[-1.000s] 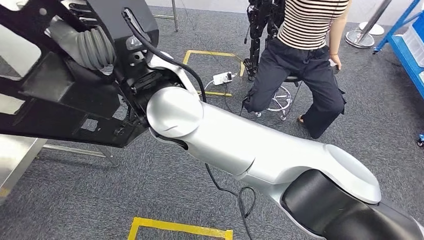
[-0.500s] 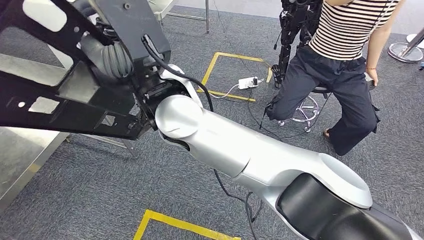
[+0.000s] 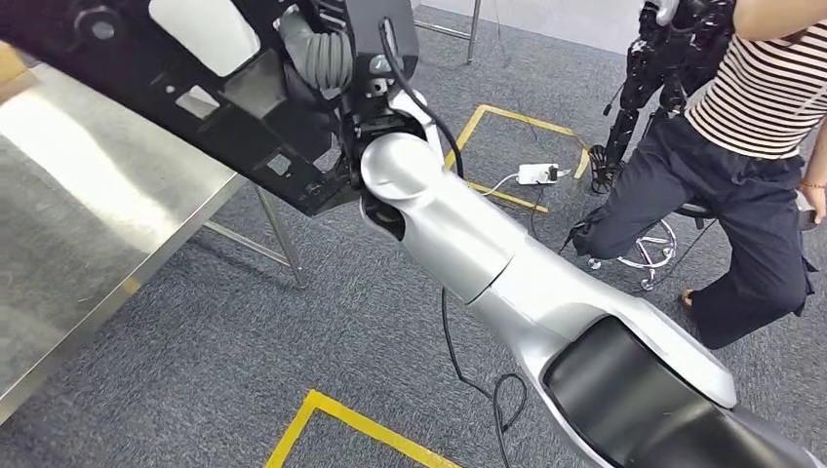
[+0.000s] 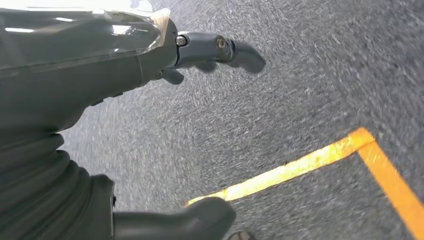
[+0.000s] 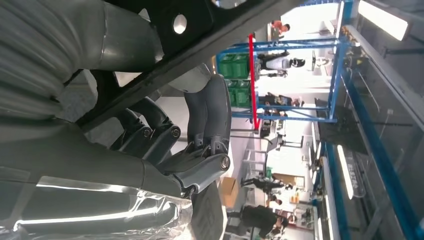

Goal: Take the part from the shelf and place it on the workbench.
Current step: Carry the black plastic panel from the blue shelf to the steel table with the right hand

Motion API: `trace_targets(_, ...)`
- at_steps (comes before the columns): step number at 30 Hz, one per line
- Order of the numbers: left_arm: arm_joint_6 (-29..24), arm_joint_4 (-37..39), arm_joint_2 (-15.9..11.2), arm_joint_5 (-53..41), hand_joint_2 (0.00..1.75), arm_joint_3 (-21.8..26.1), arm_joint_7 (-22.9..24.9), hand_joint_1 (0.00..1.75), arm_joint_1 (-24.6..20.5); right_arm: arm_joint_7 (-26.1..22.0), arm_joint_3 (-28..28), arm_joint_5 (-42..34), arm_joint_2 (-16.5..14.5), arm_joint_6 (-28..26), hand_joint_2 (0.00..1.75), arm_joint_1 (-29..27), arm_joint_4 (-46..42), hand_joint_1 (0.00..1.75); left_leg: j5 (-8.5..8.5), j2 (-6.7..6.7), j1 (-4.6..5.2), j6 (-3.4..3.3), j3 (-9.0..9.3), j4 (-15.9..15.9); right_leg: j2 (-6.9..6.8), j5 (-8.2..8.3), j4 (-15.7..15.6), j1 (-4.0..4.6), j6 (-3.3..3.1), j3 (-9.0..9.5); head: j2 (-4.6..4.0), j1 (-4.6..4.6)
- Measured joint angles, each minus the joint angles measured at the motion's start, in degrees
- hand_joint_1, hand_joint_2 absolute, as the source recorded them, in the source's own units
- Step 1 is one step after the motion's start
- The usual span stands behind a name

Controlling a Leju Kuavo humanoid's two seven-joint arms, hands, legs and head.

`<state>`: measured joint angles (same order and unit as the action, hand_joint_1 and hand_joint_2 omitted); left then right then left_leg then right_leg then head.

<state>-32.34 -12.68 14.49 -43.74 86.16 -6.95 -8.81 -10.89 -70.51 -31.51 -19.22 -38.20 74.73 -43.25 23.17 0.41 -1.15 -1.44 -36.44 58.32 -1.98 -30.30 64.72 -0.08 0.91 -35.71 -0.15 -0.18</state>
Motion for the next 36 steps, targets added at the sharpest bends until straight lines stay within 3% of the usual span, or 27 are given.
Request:
trace_targets(2,0.66,0.0,-0.35,0.08,1.75,-0.01,-0.23,0.0,-0.13,0.22,1.1,1.0,0.15,0.3,1.75,-0.01,1.64,1.75,0.0,-1.29,0.06,-0.41,-0.02,0.0,1.48,-2.77,8.17,-0.07,-0.2,-4.25,0.0,0.04)
trace_targets(3,0.95,0.01,-0.48,0.15,1.75,-0.02,-0.38,0.0,-0.16,0.44,1.45,1.4,0.21,0.4,1.75,-0.11,2.31,1.75,0.0,-2.04,0.08,-0.46,-0.02,0.01,1.69,-3.33,10.79,-0.06,-0.07,-5.8,0.0,0.04)
trace_targets(4,1.29,0.01,-0.59,0.26,1.75,-0.02,-0.59,0.0,-0.16,0.69,1.7,1.79,0.23,0.49,1.75,-0.19,2.83,1.75,0.0,-2.79,0.1,-0.46,-0.01,0.03,1.82,-2.96,11.14,-0.04,0.23,-6.26,0.0,0.06)
trace_targets(6,2.17,0.02,-0.86,0.47,1.75,-0.02,-1.12,0.0,-0.16,1.15,2.2,2.68,0.2,0.59,1.75,-0.19,3.6,1.75,-0.03,-4.31,0.09,-0.39,0.03,0.06,2.52,0.06,5.09,-0.18,0.96,-3.82,0.0,0.07)
trace_targets(8,3.22,0.02,-1.16,0.53,1.75,-0.02,-1.61,0.0,-0.16,1.64,2.6,3.79,0.15,0.72,1.75,-0.1,4.34,1.75,0.0,-5.7,0.18,-0.04,-0.06,0.2,4.53,3.33,-2.92,-0.53,1.19,-0.22,0.0,0.04)
trace_targets(10,4.24,0.04,-1.5,0.51,1.75,-0.03,-1.96,0.0,-0.08,2.42,2.77,5.09,0.03,0.82,1.75,-0.07,5.22,1.75,-0.07,-6.72,0.1,0.61,-0.32,0.25,5.4,4.5,-5.81,-0.59,0.77,1.16,0.0,-0.01)
trace_targets(12,4.94,0.07,-1.9,0.46,1.75,-0.04,-2.14,0.0,0.09,2.98,2.92,6.11,-0.17,0.87,1.75,-0.05,5.98,1.75,-0.14,-7.19,-0.23,1.38,-0.57,0.15,4.34,4.78,-6.04,-0.56,0.07,1.36,0.0,-0.06)
trace_targets(14,5.17,0.1,-2.24,0.44,1.75,-0.05,-2.17,0.0,0.16,3.1,3.14,6.5,-0.25,0.95,1.75,0.04,6.47,1.75,1.13,-5.06,-0.18,1.98,-1.51,1.96,3.22,5.02,-6.48,-0.76,-0.7,1.71,0.0,-0.21)
trace_targets(16,5.26,0.15,-2.5,0.44,1.75,-0.06,-2.19,0.0,0.14,3.14,3.32,6.62,-0.22,0.98,1.75,0.08,6.89,1.75,4.5,-2.0,-0.08,2.43,-4.53,8.35,2.01,4.94,-6.66,-0.73,-1.2,1.95,0.0,-0.36)
trace_targets(18,5.29,0.19,-2.68,0.44,1.75,-0.07,-2.19,0.0,0.14,3.19,3.39,6.66,-0.19,1.0,1.75,-0.06,7.32,1.75,7.22,-1.0,-0.2,2.84,-8.11,15.38,0.73,4.79,-6.65,-0.6,-1.38,2.0,0.0,-0.38)
trace_targets(19,5.32,0.21,-2.74,0.4,1.75,-0.08,-2.23,0.0,0.15,3.22,3.39,6.68,-0.19,1.01,1.75,-0.15,7.5,1.75,7.22,-0.86,-0.25,2.98,-8.83,16.59,0.1,4.74,-6.65,-0.6,-1.42,1.99,0.0,-0.4)
trace_targets(20,5.5,0.22,-2.84,0.31,1.75,-0.09,-2.44,0.0,0.17,3.26,3.42,6.81,-0.19,1.02,1.75,-0.21,7.69,1.75,6.1,-0.64,-0.31,3.08,-8.24,15.28,-0.49,4.69,-6.64,-0.6,-1.45,2.01,0.0,-0.39)
trace_targets(22,6.19,0.22,-3.11,0.13,1.75,-0.14,-3.21,0.0,0.17,3.33,3.64,7.34,-0.19,1.02,1.75,-0.21,8.03,1.75,2.49,1.09,-0.43,3.16,-4.21,7.6,-1.56,4.47,-6.62,-0.54,-1.28,2.18,0.0,-0.4)
trace_targets(24,7.37,0.22,-3.39,-0.07,1.75,-0.25,-4.11,0.0,0.1,3.46,4.04,8.25,-0.15,1.08,1.75,-0.15,8.54,1.75,0.42,2.75,-0.21,2.73,-0.75,1.35,-2.43,4.13,-6.6,-0.09,-0.79,2.4,0.0,-0.36)
trace_targets(25,8.05,0.23,-3.54,-0.26,1.75,-0.32,-4.45,0.0,0.07,3.58,4.28,8.77,-0.15,1.14,1.75,-0.12,8.87,1.75,0.31,2.97,-0.03,2.35,-0.15,0.24,-2.82,3.97,-6.61,0.14,-0.52,2.56,0.0,-0.3)
trace_targets(27,9.53,0.24,-3.86,-0.79,1.75,-0.53,-4.87,0.0,0.11,3.83,4.94,10.0,-0.16,1.45,1.75,-0.01,9.75,1.75,0.29,1.68,0.26,1.4,-0.14,0.15,-3.76,3.73,-6.73,0.36,0.01,2.87,0.0,-0.22)
trace_targets(28,10.32,0.25,-3.98,-1.13,1.75,-0.71,-5.03,0.0,0.15,3.87,5.44,10.72,-0.14,1.62,1.75,0.11,10.36,1.75,0.19,1.09,0.28,0.95,-0.08,0.0,-3.54,3.38,-6.39,0.27,0.29,2.8,0.0,-0.19)
trace_targets(30,11.84,0.26,-4.31,-1.9,1.75,-1.32,-5.26,0.0,0.21,3.47,6.76,12.48,0.01,2.05,1.75,0.41,12.07,1.75,-0.13,-0.03,0.13,0.02,0.13,-0.3,-1.52,1.55,-2.79,0.05,0.38,1.1,0.0,-0.11)
trace_targets(32,13.18,0.26,-4.68,-2.75,1.75,-2.11,-5.38,0.0,0.24,2.82,8.49,14.66,0.36,2.33,1.75,0.29,14.29,1.75,-0.21,-1.25,0.05,-0.52,0.13,-0.34,0.92,-1.36,4.94,-0.15,0.03,-2.81,0.0,0.04)
trace_targets(34,14.6,0.26,-4.98,-3.62,1.75,-2.97,-5.45,0.0,0.38,2.62,10.43,17.38,0.98,2.33,1.75,-0.39,16.14,1.75,-0.19,-2.8,0.13,-0.64,0.12,-0.33,1.67,-2.62,10.33,-0.17,0.21,-5.97,0.0,0.1)
trace_targets(35,15.33,0.26,-5.13,-4.08,1.75,-3.43,-5.45,0.0,0.5,2.9,11.4,19.17,1.41,2.25,1.75,-0.79,16.67,1.75,-0.2,-3.6,0.17,-0.64,0.13,-0.31,1.85,-1.96,9.92,-0.14,0.52,-6.08,0.0,0.11)
trace_targets(36,16.04,0.26,-5.24,-4.54,1.75,-3.91,-5.45,0.0,0.64,3.47,12.49,21.58,1.89,2.19,1.75,-1.2,16.96,1.75,-0.21,-4.37,0.2,-0.62,0.14,-0.3,2.11,-0.5,7.2,-0.14,0.85,-5.04,0.0,0.1)
